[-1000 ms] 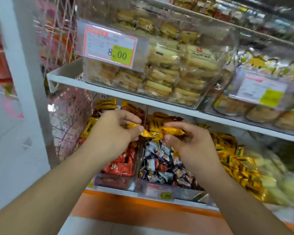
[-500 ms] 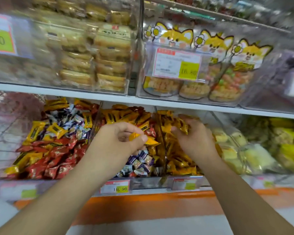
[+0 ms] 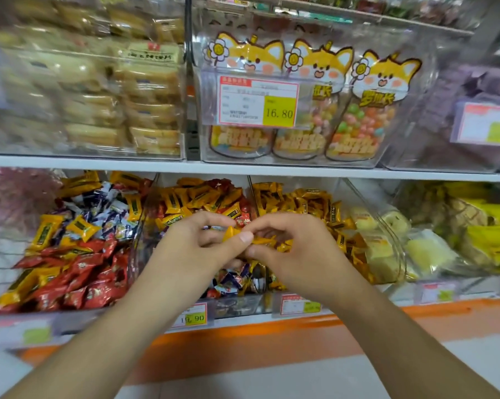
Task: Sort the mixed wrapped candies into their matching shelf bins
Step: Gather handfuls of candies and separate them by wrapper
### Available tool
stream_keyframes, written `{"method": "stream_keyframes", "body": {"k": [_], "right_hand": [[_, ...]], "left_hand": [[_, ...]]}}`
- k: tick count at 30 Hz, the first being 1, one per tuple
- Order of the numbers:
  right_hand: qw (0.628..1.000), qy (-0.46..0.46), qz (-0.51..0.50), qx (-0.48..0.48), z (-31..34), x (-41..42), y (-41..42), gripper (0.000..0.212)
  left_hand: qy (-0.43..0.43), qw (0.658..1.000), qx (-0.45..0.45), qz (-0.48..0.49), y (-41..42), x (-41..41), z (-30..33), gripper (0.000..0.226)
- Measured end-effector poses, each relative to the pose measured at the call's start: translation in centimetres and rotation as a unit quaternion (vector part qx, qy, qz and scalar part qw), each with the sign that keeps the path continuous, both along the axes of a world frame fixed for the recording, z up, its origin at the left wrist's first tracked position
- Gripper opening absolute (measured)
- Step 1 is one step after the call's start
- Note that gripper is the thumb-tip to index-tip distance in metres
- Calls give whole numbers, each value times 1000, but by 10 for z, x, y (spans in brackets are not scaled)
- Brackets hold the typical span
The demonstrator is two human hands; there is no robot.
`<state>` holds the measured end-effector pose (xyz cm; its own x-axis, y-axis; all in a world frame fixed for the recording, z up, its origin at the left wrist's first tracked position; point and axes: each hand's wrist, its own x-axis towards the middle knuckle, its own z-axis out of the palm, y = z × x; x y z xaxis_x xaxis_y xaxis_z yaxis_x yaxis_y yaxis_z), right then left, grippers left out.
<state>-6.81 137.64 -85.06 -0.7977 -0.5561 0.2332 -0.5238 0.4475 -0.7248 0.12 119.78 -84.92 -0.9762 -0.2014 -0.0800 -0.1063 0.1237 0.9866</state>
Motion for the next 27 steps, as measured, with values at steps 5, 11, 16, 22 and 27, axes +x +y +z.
{"method": "stream_keyframes", "body": {"k": [5,11,16,22,27], "right_hand": [[971,66,-228,24,-4,-29,21,16],[967,90,-204,120,-12,-31,3,36],[977,90,-119,152,-19,-27,-38,35],[965,145,-94,196,-6,-34,-91,47],[971,100,-21,218,-14,-65,-139,66]], "left_hand": [[22,993,-113,28,-23,2,-2,25],[23,957,-281,72,-70,10,-7,19],[-15,914,-395,88,-93,13,-4,31],[-23,893,-448,28,-109,12,-13,57],[-30,896,-442,36,-112,5,-10,57]]}}
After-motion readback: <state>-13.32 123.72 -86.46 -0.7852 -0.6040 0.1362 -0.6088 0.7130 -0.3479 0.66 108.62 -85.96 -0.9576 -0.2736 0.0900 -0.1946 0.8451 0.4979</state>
